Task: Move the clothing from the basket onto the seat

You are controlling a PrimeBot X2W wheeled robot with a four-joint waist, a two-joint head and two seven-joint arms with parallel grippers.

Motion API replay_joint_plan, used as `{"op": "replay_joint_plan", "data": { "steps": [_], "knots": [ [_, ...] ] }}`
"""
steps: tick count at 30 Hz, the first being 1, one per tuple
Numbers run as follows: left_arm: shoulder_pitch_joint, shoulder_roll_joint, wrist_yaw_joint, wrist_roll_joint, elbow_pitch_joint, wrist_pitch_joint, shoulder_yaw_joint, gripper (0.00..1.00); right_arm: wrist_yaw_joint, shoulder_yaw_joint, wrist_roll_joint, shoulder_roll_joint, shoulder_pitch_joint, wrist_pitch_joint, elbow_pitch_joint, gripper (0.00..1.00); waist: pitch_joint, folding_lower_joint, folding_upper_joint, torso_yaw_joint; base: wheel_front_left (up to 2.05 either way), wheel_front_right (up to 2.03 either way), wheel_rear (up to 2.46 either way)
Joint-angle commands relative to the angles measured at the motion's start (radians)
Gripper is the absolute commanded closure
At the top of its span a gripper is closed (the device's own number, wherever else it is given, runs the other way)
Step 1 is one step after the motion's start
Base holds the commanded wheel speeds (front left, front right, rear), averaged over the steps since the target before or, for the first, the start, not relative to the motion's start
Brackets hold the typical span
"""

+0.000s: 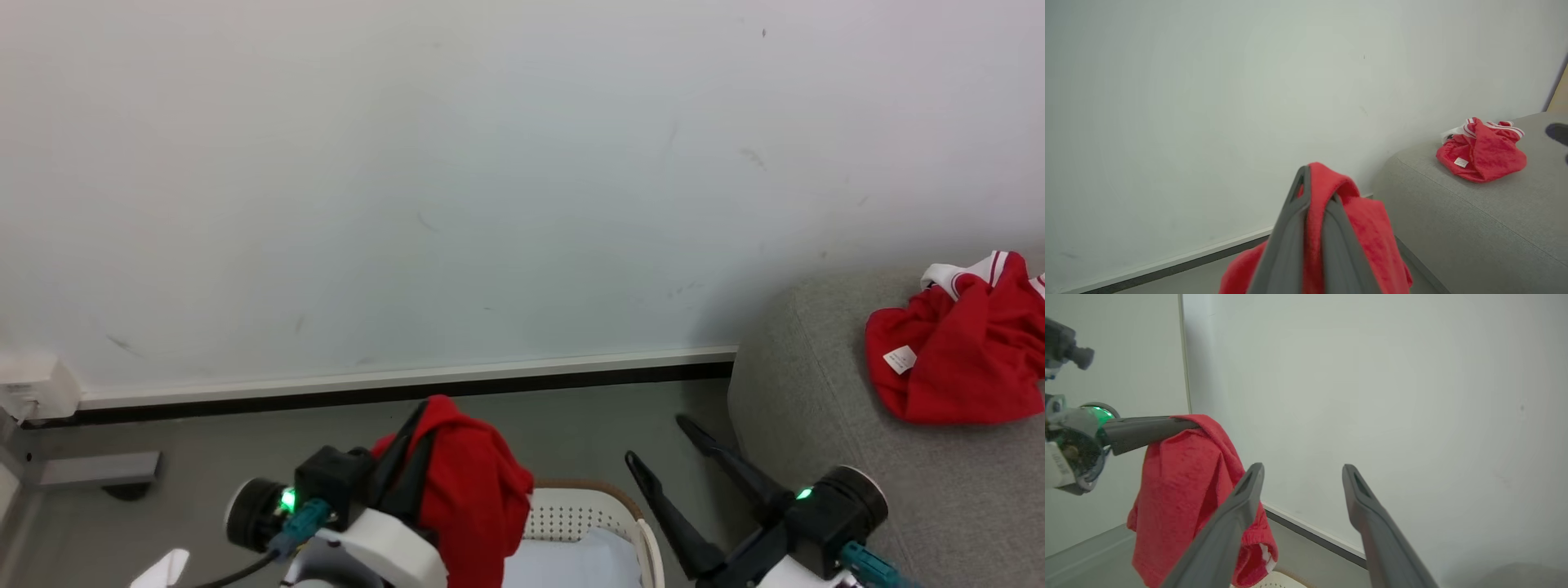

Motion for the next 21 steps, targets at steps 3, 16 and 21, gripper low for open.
{"op": "replay_joint_plan", "data": {
  "steps": [3, 16, 21],
  "knots": [
    [-0.031, -0.014, -0.017, 0.017, -0.015, 0.023, -0.026, 1.00, -0.002, 0.077, 0.032, -0.007, -0.062, -0.003, 0.023, 0.00, 0.006, -0.0001, -0.0001, 0.008, 0.00, 0.00, 0.00],
    [-0.103, -0.060, -0.088, 0.051, -0.063, 0.119, -0.146, 1.00, -0.002, 0.256, 0.091, 0.014, -0.190, -0.003, 0.166, 0.00, 0.012, -0.0001, -0.0001, 0.029, 0.00, 0.00, 0.00],
    [-0.104, -0.067, -0.111, 0.037, -0.097, 0.151, -0.178, 1.00, -0.002, 0.294, 0.134, 0.033, -0.201, -0.003, 0.220, 0.00, 0.008, -0.0001, -0.0001, 0.035, 0.00, 0.00, 0.00]
  ]
}}
